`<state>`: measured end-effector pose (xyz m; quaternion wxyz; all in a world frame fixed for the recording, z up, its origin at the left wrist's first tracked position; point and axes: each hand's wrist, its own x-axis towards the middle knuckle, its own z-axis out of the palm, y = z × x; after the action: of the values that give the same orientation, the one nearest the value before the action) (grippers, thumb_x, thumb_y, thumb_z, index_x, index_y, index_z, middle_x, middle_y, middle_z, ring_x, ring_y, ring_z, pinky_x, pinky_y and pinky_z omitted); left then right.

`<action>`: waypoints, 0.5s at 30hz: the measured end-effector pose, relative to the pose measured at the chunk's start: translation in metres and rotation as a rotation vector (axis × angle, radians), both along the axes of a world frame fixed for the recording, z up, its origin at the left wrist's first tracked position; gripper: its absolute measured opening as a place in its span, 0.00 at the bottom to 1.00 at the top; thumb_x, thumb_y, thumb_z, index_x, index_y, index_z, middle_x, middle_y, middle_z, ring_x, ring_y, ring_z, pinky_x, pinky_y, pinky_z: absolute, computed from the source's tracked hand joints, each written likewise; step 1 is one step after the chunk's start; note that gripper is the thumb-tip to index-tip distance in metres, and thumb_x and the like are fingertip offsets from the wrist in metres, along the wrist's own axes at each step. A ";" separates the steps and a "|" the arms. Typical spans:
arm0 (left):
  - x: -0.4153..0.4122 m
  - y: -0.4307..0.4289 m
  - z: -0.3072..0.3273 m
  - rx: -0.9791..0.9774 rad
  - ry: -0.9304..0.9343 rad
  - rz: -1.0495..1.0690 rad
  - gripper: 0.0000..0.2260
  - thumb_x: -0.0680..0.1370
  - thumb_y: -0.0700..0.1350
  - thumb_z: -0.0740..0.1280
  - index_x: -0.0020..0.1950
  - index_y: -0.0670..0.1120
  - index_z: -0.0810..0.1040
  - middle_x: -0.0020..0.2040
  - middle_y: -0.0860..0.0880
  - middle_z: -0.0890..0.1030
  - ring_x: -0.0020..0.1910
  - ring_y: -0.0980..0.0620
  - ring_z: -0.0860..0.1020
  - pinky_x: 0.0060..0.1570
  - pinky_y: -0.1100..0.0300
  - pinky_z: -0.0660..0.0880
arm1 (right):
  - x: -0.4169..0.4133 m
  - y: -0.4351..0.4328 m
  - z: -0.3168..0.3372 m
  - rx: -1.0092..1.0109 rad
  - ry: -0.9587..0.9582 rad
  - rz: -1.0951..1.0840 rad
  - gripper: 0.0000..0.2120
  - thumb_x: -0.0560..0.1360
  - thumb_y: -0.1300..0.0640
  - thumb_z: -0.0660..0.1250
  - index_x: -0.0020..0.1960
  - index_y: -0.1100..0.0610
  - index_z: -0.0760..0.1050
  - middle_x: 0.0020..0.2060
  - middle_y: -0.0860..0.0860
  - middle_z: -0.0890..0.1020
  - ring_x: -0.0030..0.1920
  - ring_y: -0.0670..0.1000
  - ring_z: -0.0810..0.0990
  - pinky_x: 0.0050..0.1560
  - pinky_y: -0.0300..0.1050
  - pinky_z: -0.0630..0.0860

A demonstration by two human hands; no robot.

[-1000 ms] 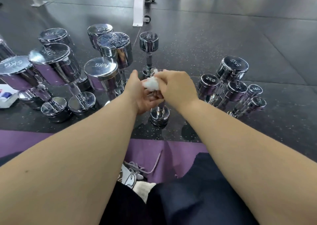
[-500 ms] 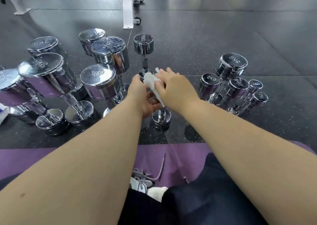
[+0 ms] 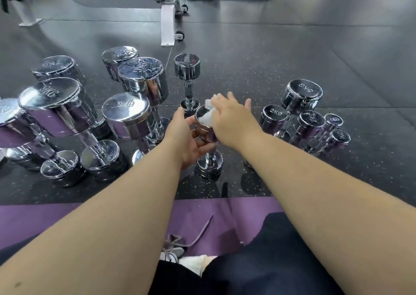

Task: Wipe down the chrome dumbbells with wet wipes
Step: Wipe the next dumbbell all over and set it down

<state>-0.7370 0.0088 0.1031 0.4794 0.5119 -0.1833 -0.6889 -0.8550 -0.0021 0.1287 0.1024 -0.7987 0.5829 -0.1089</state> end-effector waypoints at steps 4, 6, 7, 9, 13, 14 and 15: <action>0.012 0.001 -0.005 -0.038 0.052 -0.100 0.28 0.82 0.64 0.46 0.63 0.47 0.75 0.55 0.44 0.81 0.45 0.46 0.83 0.37 0.52 0.81 | -0.001 0.019 -0.017 -0.024 -0.077 0.141 0.23 0.84 0.59 0.48 0.79 0.54 0.56 0.79 0.48 0.56 0.79 0.49 0.49 0.77 0.58 0.40; 0.015 -0.001 -0.008 -0.052 0.061 -0.123 0.28 0.82 0.64 0.46 0.64 0.47 0.74 0.60 0.43 0.78 0.50 0.42 0.82 0.46 0.50 0.80 | -0.013 0.020 -0.019 -0.040 -0.141 0.014 0.22 0.84 0.59 0.48 0.78 0.56 0.58 0.78 0.50 0.60 0.79 0.51 0.53 0.77 0.55 0.43; 0.015 -0.001 -0.010 -0.060 0.048 -0.128 0.28 0.82 0.64 0.46 0.65 0.47 0.74 0.60 0.43 0.78 0.49 0.41 0.83 0.48 0.49 0.79 | -0.016 0.015 -0.016 -0.009 -0.199 -0.067 0.22 0.84 0.60 0.48 0.77 0.57 0.60 0.76 0.52 0.63 0.78 0.54 0.56 0.77 0.55 0.46; 0.013 0.000 -0.010 -0.079 0.014 -0.142 0.27 0.82 0.64 0.46 0.64 0.47 0.74 0.57 0.44 0.79 0.44 0.42 0.85 0.48 0.50 0.78 | -0.013 0.003 -0.010 0.056 -0.293 -0.141 0.21 0.84 0.61 0.48 0.75 0.56 0.64 0.75 0.54 0.64 0.77 0.57 0.56 0.75 0.52 0.51; 0.015 -0.002 -0.011 -0.095 -0.010 -0.142 0.26 0.82 0.63 0.47 0.59 0.49 0.77 0.53 0.45 0.81 0.43 0.45 0.83 0.46 0.51 0.81 | -0.001 0.009 -0.011 0.024 -0.353 0.123 0.20 0.83 0.59 0.54 0.73 0.50 0.69 0.76 0.46 0.64 0.79 0.49 0.52 0.75 0.45 0.47; 0.016 -0.004 -0.011 -0.092 -0.019 -0.133 0.26 0.82 0.63 0.47 0.58 0.49 0.77 0.53 0.45 0.81 0.44 0.46 0.83 0.46 0.51 0.81 | -0.004 0.010 -0.015 0.019 -0.323 0.162 0.19 0.84 0.58 0.54 0.73 0.50 0.69 0.76 0.45 0.64 0.79 0.48 0.52 0.76 0.46 0.44; 0.016 -0.004 -0.012 -0.084 -0.025 -0.126 0.26 0.82 0.63 0.47 0.58 0.49 0.77 0.54 0.45 0.81 0.46 0.45 0.83 0.50 0.50 0.81 | -0.007 0.009 -0.017 0.018 -0.297 0.156 0.20 0.84 0.58 0.53 0.74 0.50 0.68 0.76 0.45 0.64 0.78 0.47 0.53 0.76 0.48 0.43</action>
<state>-0.7211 0.0045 0.0909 0.4537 0.4875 -0.2498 -0.7029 -0.8621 0.0067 0.1117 0.2027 -0.8157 0.4984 -0.2125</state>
